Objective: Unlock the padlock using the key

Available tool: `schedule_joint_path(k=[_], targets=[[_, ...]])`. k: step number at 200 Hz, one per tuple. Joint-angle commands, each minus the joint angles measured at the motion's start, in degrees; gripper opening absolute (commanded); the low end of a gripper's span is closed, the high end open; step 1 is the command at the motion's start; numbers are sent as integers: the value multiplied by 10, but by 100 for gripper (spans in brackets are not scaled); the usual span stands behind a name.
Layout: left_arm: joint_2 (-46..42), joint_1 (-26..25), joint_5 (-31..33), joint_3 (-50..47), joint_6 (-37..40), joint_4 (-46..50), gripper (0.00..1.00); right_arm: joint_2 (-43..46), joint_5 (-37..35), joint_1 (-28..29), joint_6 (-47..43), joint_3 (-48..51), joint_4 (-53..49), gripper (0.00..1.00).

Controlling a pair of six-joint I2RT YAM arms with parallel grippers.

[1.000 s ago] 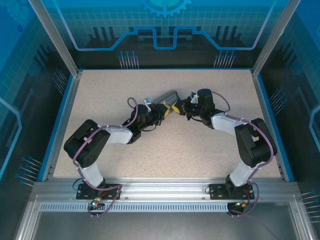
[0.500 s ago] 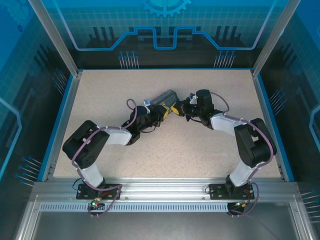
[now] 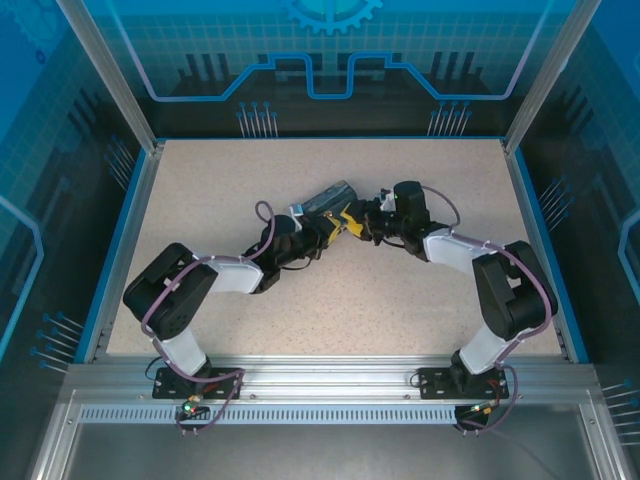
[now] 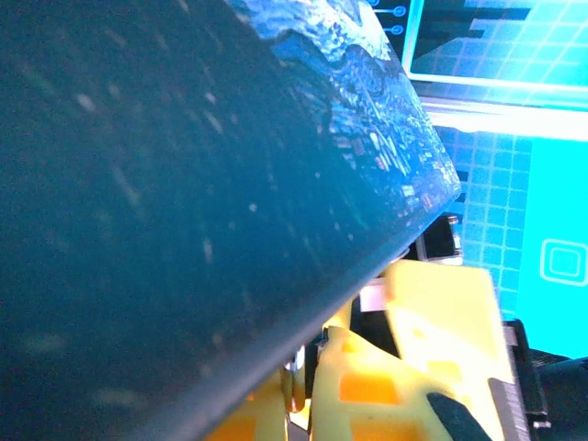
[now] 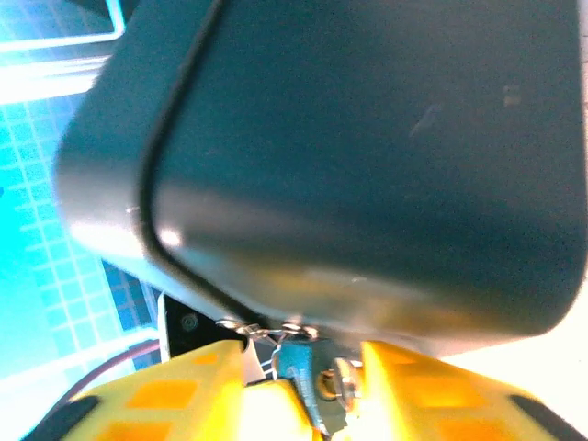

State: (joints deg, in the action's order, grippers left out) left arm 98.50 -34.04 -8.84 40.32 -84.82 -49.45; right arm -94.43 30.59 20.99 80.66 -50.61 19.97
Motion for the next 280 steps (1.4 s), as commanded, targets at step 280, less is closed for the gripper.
schedule_joint_path(k=[280], targets=[[-10, 40, -171, 72, 63, 128, 0, 221, -185, 31, -748, -53, -364, 67]])
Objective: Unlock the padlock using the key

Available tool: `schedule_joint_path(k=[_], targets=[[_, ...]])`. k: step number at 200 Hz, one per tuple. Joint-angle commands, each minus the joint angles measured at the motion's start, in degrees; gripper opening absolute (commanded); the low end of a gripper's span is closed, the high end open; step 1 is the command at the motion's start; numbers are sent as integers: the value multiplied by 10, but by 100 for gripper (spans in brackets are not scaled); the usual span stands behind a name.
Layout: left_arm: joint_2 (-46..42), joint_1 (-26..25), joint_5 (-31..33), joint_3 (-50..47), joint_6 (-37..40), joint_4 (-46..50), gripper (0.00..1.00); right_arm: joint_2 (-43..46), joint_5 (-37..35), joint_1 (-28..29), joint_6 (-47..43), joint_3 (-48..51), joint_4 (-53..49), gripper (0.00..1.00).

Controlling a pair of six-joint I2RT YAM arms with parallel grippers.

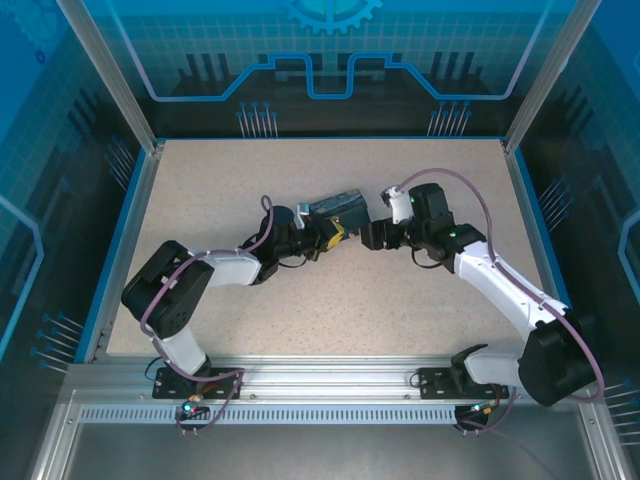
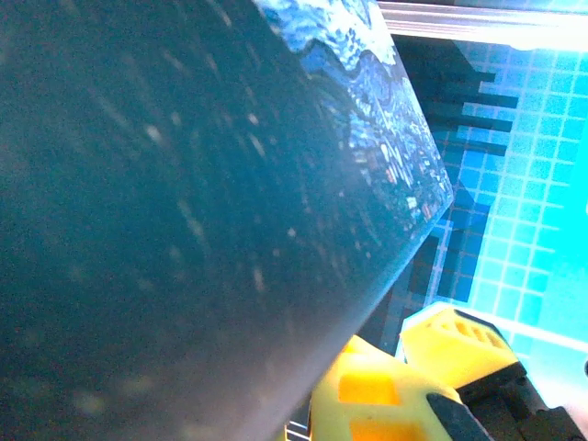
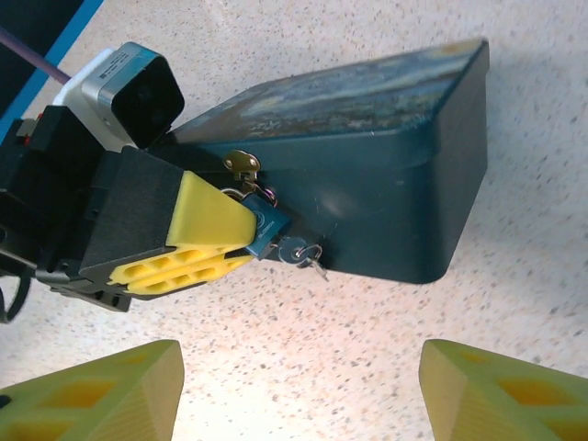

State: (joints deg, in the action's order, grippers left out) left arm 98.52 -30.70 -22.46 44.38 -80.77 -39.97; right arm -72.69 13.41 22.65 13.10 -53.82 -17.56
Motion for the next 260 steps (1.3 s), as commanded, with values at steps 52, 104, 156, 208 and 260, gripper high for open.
schedule_joint_path(k=[52, 104, 156, 208, 260], targets=[[-25, 19, -52, 54, 48, 94, 0, -30, -93, 56, -108, -59, -8, 66], [-26, 30, -72, 77, 61, 132, 0, -34, -221, 111, -208, -41, 13, 67], [-31, 40, -91, 105, 86, 181, 0, -6, -306, 154, -263, 25, 92, 61], [-30, 42, -103, 121, 97, 205, 0, 18, -313, 172, -257, 78, 137, 59], [-29, 43, -105, 123, 101, 209, 0, 6, -284, 172, -248, 82, 157, 57]])
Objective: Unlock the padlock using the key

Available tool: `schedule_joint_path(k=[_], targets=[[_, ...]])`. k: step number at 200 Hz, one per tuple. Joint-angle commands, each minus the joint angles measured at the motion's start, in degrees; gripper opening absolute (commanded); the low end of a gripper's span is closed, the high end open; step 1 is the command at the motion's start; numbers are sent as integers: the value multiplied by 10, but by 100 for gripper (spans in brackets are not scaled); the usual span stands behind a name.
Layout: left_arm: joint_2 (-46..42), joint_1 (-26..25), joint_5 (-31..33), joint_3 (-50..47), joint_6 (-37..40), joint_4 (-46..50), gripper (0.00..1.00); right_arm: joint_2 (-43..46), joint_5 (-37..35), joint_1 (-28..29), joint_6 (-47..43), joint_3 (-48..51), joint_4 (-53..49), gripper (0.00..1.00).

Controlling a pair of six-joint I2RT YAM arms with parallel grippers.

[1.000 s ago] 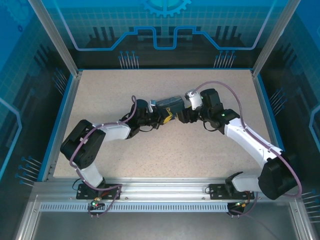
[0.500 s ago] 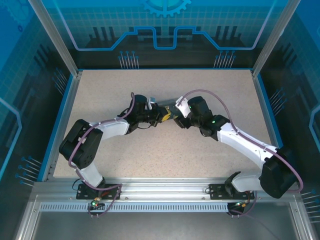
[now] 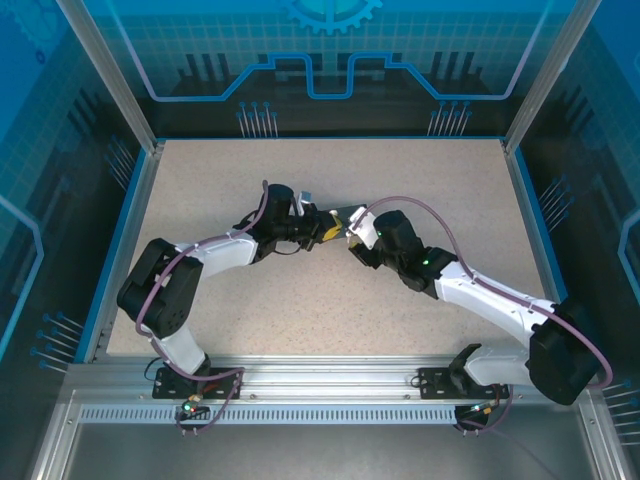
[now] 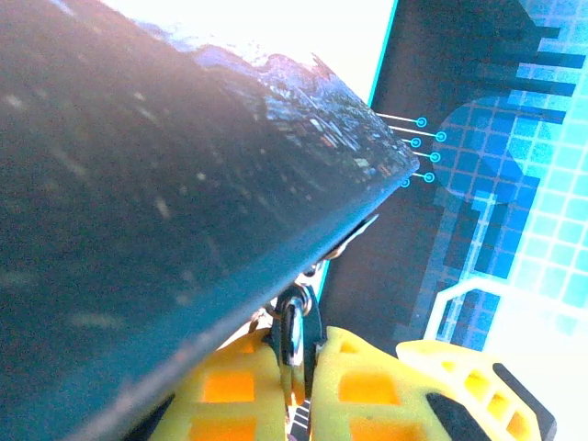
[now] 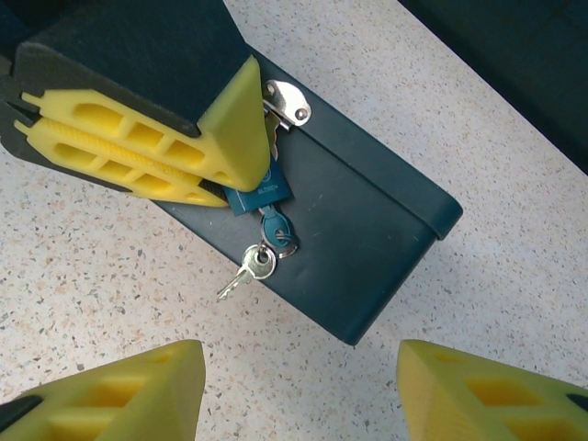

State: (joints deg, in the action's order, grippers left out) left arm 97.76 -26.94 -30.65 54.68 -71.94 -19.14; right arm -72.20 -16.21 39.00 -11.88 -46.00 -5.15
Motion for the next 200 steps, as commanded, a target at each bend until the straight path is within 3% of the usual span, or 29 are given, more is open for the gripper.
schedule_joint_path(k=[1, 200], targets=[[-21, 6, -23, 20, 12, 1, 0, 0, 12, 9, 1, 3, 33, 57], [-31, 6, -30, -22, 4, -28, 0, -74, 86, -18, 15, -59, 39, 53]])
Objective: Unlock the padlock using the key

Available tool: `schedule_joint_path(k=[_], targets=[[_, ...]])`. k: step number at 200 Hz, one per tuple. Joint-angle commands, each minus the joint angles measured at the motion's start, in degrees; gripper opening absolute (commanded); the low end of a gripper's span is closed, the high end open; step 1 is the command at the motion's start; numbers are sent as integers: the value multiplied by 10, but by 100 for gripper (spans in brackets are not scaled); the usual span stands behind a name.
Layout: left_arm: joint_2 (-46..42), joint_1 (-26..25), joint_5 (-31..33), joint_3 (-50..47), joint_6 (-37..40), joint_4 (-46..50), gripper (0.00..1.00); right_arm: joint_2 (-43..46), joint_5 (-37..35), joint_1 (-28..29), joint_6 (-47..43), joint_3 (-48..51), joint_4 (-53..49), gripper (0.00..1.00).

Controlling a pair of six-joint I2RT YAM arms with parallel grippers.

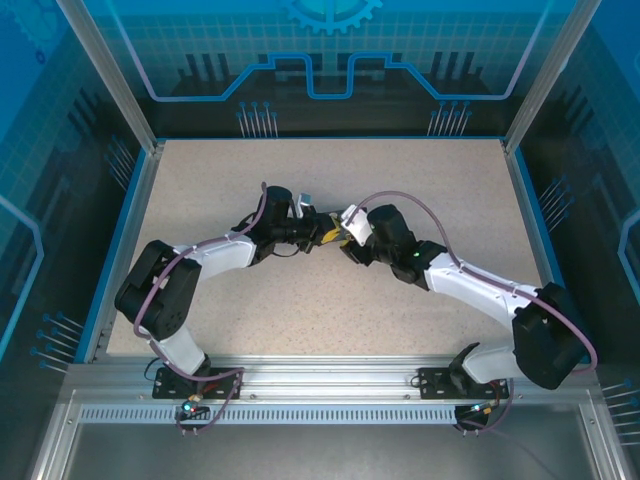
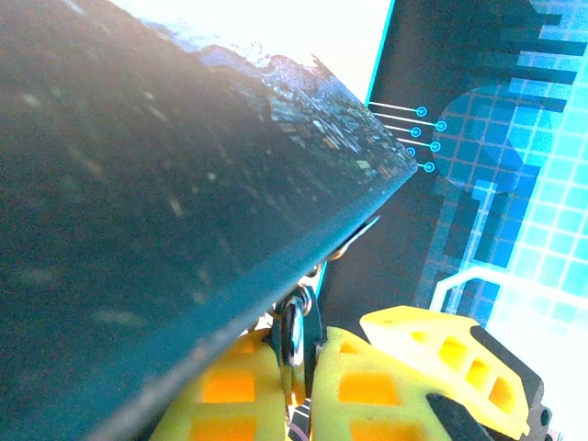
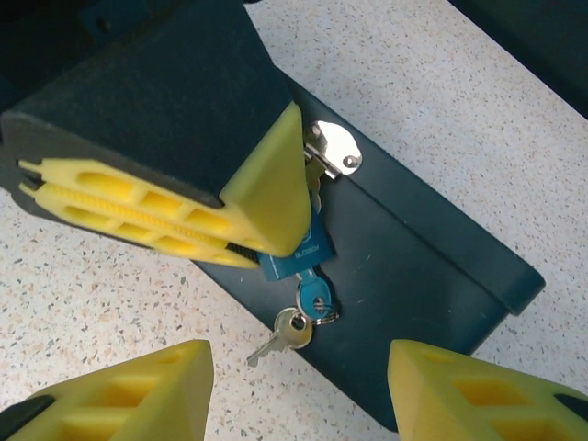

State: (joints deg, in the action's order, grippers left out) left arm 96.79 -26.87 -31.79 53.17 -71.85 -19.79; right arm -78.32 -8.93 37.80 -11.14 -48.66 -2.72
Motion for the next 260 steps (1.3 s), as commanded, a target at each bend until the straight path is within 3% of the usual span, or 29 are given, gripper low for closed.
schedule_joint_path(k=[1, 176, 260], targets=[[-21, 5, -19, -7, 3, -22, 0, -13, 14, -6, 8, -33, 15, 53], [-9, 5, -28, -7, -4, -44, 0, -69, 49, -41, 22, -45, 35, 48], [-8, 5, -28, -20, -8, -55, 0, -85, 63, -47, 24, -68, 29, 35]])
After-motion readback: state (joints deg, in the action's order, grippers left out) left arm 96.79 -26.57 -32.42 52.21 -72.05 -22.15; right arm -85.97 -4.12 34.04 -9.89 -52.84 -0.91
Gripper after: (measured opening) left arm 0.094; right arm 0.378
